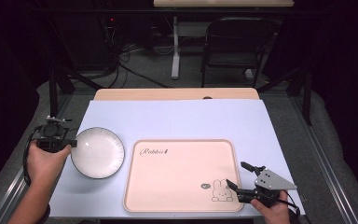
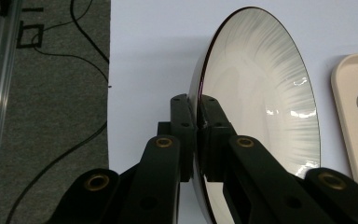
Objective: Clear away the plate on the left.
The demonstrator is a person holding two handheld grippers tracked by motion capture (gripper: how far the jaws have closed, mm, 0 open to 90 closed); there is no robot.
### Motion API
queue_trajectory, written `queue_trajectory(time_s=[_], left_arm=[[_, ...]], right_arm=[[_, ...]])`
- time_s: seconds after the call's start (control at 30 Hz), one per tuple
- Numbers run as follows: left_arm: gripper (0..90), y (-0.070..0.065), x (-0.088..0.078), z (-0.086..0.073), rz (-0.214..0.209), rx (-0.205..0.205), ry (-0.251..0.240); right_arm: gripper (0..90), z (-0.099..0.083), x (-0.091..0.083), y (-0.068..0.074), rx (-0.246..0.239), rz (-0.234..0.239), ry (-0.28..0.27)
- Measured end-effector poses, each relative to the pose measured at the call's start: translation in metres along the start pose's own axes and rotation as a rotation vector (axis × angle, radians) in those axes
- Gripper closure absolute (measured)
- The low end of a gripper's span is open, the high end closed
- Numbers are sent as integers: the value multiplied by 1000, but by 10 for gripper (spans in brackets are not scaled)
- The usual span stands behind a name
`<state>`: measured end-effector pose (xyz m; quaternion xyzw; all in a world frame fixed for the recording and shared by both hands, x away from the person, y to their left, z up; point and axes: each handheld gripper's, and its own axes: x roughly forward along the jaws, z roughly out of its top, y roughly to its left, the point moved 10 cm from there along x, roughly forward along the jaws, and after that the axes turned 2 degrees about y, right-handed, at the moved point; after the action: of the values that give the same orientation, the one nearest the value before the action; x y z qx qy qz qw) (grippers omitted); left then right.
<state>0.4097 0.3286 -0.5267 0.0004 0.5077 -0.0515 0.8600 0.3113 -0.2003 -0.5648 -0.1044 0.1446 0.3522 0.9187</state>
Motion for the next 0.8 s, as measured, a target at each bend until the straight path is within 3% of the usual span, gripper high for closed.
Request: queue_trajectory(time_s=[0.5, 0.8], left_arm=[[862, -1, -21, 16, 22, 30, -14], [862, -13, -25, 23, 8, 53, -26]], right_arm=[[208, 0, 0, 0, 2, -2, 0], [208, 0, 0, 0, 2, 0, -1]])
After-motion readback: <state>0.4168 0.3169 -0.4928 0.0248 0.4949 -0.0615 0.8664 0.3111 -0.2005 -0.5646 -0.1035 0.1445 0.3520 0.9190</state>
